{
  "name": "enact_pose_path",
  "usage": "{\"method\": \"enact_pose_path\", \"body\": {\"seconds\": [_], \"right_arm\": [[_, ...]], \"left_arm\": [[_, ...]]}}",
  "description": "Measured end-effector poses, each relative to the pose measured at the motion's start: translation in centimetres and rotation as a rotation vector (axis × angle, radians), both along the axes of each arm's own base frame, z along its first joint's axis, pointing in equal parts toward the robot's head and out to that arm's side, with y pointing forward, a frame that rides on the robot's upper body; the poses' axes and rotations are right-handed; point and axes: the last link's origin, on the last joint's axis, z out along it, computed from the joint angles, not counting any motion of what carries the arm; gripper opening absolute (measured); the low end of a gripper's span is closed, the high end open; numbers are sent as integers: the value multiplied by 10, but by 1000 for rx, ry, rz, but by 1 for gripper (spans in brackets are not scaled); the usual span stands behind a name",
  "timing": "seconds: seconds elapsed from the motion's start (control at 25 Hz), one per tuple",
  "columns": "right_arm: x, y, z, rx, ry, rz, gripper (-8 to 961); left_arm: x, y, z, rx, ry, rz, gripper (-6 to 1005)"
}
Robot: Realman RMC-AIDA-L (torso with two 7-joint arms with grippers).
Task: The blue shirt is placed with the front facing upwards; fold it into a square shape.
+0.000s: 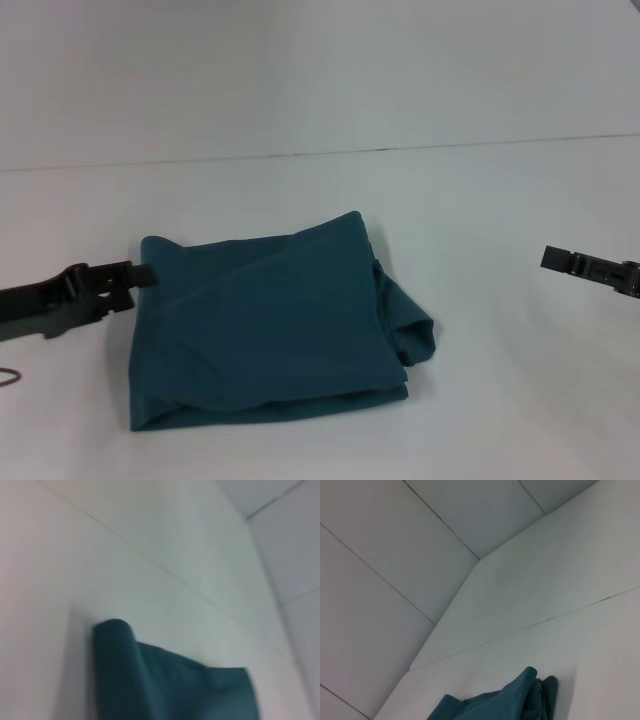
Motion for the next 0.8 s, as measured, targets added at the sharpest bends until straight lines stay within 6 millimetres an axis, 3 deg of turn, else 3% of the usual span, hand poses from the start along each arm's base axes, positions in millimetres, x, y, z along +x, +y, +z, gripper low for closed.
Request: {"method": "enact_pose_path", "body": {"seconds": [0.2,0.28,0.48,0.64,0.8], "right_arm": [[-1,1,0,-1,0,3,926],[-1,1,0,-1,-1,4,926],[0,1,0,0,0,3,927],[-1,0,1,-1,4,9,927],[-6,1,-4,-22,-46,80,927]], "left_arm": [[-9,-3,-25,-9,-88,86,549],[-12,-2,-34,-12,-88,108,778],[-12,-2,-47,-40,-77,112,855],[-5,-6,-28,0,-113,22,917],[8,-20,-4,24,-70,-289,948]]}}
